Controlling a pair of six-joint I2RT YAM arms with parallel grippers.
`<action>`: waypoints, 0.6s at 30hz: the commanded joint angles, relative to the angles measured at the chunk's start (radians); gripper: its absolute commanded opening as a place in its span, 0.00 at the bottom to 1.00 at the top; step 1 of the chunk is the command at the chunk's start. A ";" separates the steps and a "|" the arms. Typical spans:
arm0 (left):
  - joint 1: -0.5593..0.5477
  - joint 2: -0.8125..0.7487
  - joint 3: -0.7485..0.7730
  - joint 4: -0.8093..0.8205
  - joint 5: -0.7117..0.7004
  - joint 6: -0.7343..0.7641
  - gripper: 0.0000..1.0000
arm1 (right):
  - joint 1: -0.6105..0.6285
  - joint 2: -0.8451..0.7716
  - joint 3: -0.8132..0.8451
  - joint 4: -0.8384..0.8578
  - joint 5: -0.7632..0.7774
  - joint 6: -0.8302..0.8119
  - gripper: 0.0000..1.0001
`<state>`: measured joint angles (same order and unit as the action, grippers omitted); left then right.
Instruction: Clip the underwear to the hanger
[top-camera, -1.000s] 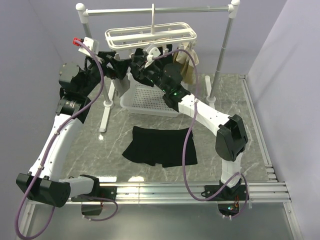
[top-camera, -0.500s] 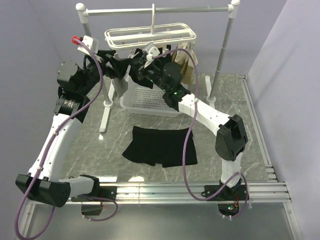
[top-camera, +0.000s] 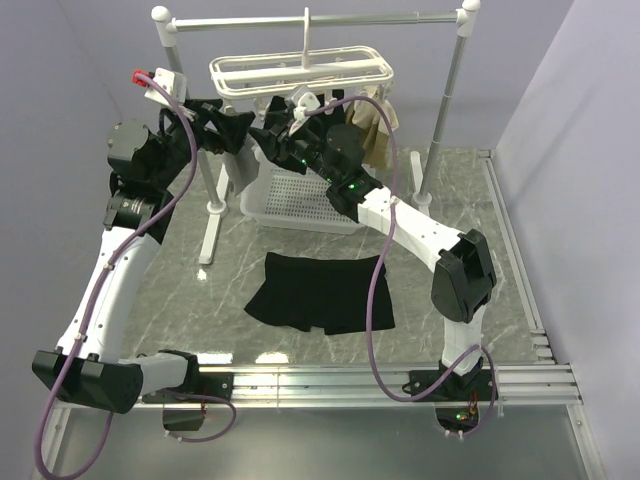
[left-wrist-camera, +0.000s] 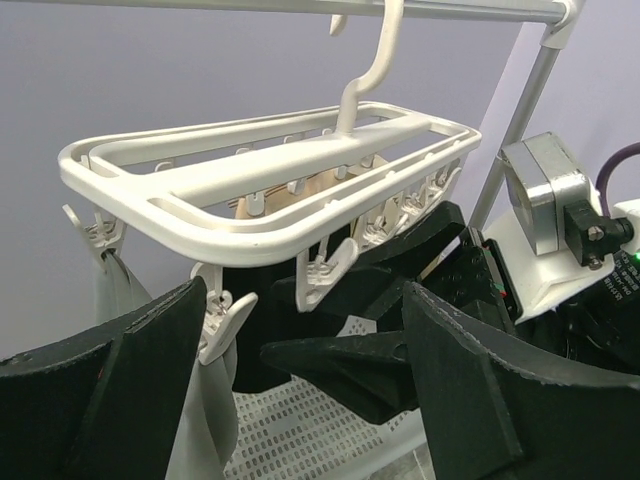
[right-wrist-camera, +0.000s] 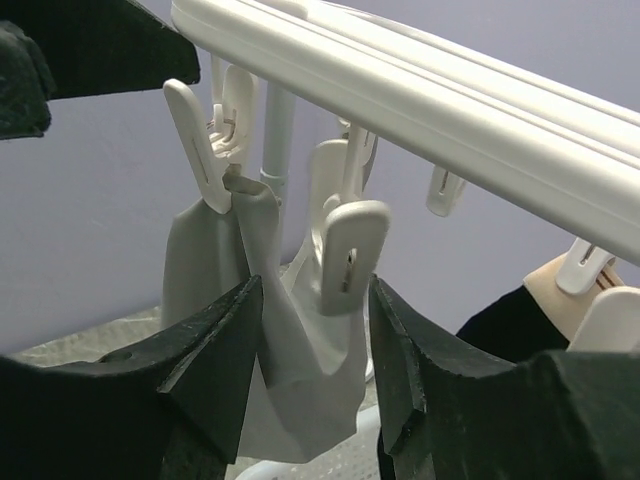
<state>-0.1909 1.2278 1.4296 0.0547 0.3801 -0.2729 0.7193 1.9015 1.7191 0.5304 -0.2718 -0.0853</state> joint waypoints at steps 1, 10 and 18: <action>0.010 -0.002 0.040 0.017 0.011 -0.018 0.85 | -0.008 -0.025 0.053 0.045 0.032 0.022 0.54; 0.018 -0.001 0.045 0.014 0.025 -0.020 0.85 | -0.009 -0.010 0.076 0.066 0.031 0.035 0.49; 0.018 0.038 0.121 -0.088 0.095 0.034 0.84 | -0.008 -0.016 0.102 0.022 -0.020 0.021 0.13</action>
<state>-0.1772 1.2442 1.4693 0.0120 0.4232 -0.2684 0.7174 1.9026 1.7679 0.5327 -0.2604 -0.0608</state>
